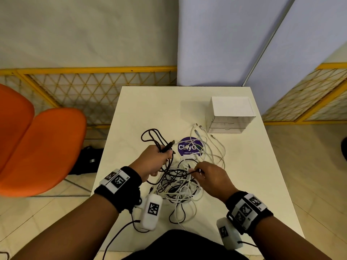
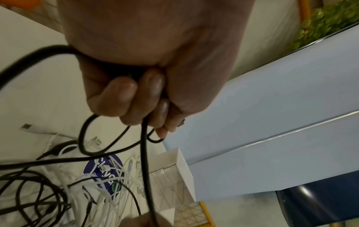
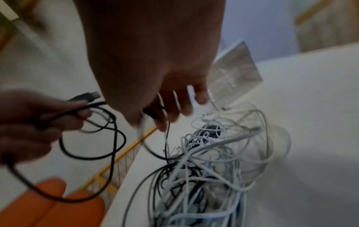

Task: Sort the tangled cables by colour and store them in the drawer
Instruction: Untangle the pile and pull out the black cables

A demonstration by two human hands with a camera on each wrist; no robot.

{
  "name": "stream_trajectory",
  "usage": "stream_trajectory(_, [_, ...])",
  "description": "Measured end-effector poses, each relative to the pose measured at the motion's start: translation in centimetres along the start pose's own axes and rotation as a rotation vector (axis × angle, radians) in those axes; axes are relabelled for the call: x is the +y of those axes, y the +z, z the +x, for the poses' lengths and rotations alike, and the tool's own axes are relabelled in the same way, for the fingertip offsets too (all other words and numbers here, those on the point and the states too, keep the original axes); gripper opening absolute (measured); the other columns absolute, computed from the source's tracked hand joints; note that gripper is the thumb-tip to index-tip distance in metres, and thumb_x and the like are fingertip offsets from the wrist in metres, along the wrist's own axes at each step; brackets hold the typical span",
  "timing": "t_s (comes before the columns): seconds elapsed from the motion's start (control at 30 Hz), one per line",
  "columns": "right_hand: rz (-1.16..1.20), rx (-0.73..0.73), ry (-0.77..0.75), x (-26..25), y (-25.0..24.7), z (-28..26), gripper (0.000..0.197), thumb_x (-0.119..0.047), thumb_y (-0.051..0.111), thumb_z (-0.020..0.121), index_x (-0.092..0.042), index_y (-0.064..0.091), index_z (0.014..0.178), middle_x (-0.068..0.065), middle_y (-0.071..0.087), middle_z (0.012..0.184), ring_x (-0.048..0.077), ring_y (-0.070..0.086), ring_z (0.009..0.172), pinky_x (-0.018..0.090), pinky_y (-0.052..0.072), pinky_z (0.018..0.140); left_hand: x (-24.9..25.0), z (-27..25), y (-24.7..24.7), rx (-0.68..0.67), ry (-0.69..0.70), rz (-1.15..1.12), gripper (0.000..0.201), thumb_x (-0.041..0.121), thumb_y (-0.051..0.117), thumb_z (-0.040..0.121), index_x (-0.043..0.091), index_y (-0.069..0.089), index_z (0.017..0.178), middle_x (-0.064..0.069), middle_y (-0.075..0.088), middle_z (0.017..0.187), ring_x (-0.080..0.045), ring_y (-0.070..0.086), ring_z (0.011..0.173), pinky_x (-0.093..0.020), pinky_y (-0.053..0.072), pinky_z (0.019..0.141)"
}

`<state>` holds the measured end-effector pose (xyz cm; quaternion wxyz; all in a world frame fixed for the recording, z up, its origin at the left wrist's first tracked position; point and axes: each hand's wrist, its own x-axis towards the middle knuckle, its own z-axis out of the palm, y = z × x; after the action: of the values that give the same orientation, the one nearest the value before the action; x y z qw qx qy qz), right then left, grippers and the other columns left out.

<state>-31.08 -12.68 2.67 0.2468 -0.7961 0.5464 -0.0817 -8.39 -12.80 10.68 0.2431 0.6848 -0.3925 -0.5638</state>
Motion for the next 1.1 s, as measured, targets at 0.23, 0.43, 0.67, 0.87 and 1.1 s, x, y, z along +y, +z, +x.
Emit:
stream_trajectory(0.23, [0.206,-0.198,0.206,4.2,1.2,-0.3,0.012,-0.020,0.057,0.093,-0.019,0.068,0.088,-0.002,0.067,0.087,0.019,0.060,0.084,0.032,0.048,0.075,0.8,-0.5,-1.4,-0.005,0.088,-0.041,0.019,0.025,0.056,0.101,0.016,0.066,0.087,0.007,0.038,0.056,-0.010,0.021,0.046,-0.022,0.017,0.044])
stream_trajectory(0.43, [0.233,0.054,0.148,4.1,0.8,-0.4,0.019,-0.021,0.067,0.088,-0.025,0.069,0.107,-0.001,0.054,0.103,0.018,0.051,0.104,0.029,0.040,0.085,0.5,-0.6,-0.7,-0.056,0.037,-0.032,0.015,0.024,0.056,0.101,0.014,0.065,0.094,0.005,0.040,0.060,-0.010,0.021,0.045,-0.021,0.018,0.044])
stream_trajectory(0.67, [0.601,-0.367,-0.044,-5.8,-4.1,-0.3,0.045,-0.064,0.054,0.089,-0.034,0.057,0.122,-0.013,0.070,0.102,-0.001,0.064,0.092,0.019,0.047,0.077,1.6,-1.0,1.3,-0.165,0.074,-0.147,0.022,0.027,0.053,0.103,0.008,0.063,0.101,0.001,0.047,0.061,-0.009,0.031,0.040,-0.020,0.020,0.042])
stream_trajectory(0.87, [0.694,0.051,-0.058,-6.6,-6.5,-0.2,0.036,-0.036,0.048,0.101,-0.021,0.061,0.071,-0.011,0.043,0.048,0.005,0.036,0.046,0.022,0.033,0.048,2.7,-1.5,0.6,-0.162,0.107,-0.272,0.023,0.020,0.055,0.102,0.009,0.057,0.122,-0.008,0.071,0.083,-0.009,0.026,0.040,-0.018,0.022,0.038])
stream_trajectory(1.1, [0.902,0.688,0.289,0.9,-10.8,0.0,0.041,-0.039,0.043,0.101,-0.022,0.046,0.063,-0.005,0.031,0.051,0.014,0.025,0.048,0.025,0.019,0.045,1.6,-1.9,-0.9,-0.189,0.066,-0.172,0.024,0.026,0.047,0.106,0.013,0.058,0.122,-0.013,0.076,0.102,-0.010,0.023,0.041,-0.020,0.026,0.038])
